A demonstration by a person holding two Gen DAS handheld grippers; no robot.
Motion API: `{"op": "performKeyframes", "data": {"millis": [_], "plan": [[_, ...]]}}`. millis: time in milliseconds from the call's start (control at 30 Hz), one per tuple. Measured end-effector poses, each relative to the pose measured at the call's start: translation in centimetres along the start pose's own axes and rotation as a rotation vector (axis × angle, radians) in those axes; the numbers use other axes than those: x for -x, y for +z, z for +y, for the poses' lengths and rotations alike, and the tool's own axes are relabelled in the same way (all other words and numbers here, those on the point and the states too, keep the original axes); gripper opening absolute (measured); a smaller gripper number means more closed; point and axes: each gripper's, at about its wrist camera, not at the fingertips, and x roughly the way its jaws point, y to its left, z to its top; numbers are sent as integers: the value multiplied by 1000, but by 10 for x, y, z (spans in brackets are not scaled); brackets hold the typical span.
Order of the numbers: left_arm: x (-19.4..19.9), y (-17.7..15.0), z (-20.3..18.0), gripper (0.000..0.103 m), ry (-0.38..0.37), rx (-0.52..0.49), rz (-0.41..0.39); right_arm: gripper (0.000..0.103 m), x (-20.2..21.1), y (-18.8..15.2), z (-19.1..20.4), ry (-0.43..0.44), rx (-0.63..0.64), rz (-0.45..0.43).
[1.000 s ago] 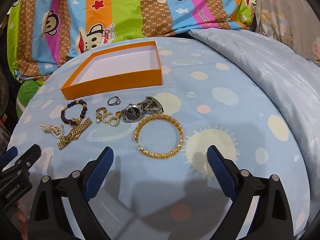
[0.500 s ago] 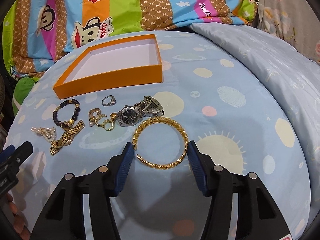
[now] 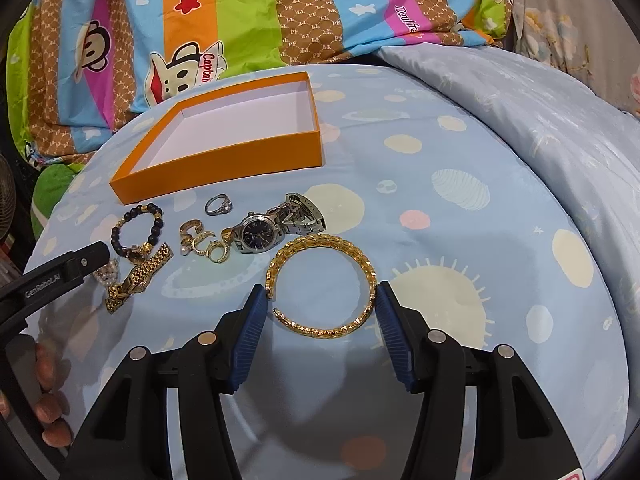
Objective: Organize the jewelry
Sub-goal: 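Grasp the pearl bracelet with the left tool while the right tool grasps the gold bangle, then carry the pearl bracelet and gold bangle into the orange box and open both tools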
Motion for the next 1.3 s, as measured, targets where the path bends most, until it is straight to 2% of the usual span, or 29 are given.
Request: {"op": "performKeyframes", "data": {"millis": [100, 200, 300, 433, 467, 800, 833, 1067, 1300], "plan": [[3, -4, -1, 84, 18, -25, -3, 55, 0, 0, 0, 0, 0, 0], [8, -9, 0, 73, 27, -52, -11, 55, 0, 0, 0, 0, 0, -1], [14, -13, 6, 55, 13, -56, -20, 55, 1, -1, 0, 5, -1, -2], [21, -17, 11, 24, -20, -70, -21, 54, 5, -5, 1, 13, 6, -10], [21, -18, 11, 20, -21, -74, -17, 54, 6, -6, 2, 16, 7, -13], [34, -21, 18, 18, -90, -70, -42, 54, 26, -11, 1, 23, 3, -62], [38, -19, 19, 14, -97, -70, -52, 54, 28, -10, 0, 23, 3, -68], [66, 7, 15, 10, -132, -112, -136, 54, 40, 22, -3, 54, -9, -117], [78, 31, 29, 10, -110, -103, -187, 54, 42, 44, -7, 53, -18, -151]]}}
